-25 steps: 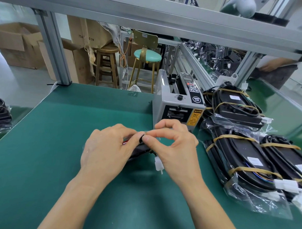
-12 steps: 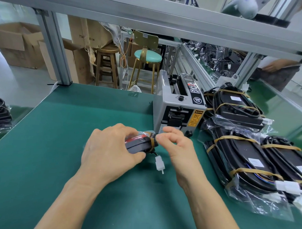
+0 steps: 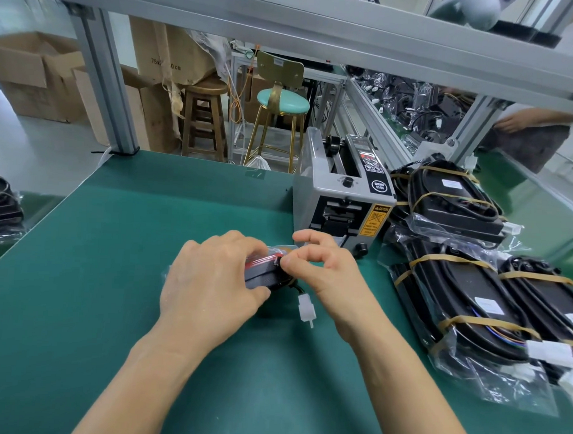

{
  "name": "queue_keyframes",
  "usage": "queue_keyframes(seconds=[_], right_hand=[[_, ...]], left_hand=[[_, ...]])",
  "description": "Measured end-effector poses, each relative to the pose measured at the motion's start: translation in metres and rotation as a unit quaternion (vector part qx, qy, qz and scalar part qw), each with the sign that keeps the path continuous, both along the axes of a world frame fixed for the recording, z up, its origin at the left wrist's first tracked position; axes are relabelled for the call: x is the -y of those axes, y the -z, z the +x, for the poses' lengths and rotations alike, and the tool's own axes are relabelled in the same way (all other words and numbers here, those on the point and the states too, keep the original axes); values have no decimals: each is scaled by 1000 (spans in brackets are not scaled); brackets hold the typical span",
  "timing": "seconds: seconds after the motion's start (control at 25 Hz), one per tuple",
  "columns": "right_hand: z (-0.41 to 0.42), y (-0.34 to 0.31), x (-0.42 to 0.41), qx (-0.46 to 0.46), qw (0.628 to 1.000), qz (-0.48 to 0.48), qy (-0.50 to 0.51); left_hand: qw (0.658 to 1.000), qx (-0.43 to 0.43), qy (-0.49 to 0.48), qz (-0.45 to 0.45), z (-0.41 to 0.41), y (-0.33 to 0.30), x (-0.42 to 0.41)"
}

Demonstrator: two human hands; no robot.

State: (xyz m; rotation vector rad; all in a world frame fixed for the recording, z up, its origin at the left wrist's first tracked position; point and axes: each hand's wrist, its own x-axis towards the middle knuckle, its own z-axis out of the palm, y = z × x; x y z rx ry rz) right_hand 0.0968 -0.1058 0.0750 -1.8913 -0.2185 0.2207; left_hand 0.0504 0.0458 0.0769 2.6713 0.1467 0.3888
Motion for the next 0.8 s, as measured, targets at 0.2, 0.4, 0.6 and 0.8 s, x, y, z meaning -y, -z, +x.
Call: queue_keyframes(seconds=[0.2, 0.4, 0.6, 0.8], right_hand=[[6, -8, 7, -4, 998, -18, -52], [13, -10, 6, 27, 992, -109, -66], [15, -10, 3, 30, 987, -140, -72], [17, -9, 1, 47, 983, -158, -75]], left_hand=[[1000, 7, -5, 0, 0, 0, 1], [1000, 6, -2, 0, 0, 0, 1], [1000, 11, -5, -6, 0, 0, 1], [999, 33, -2, -21, -1, 0, 3]])
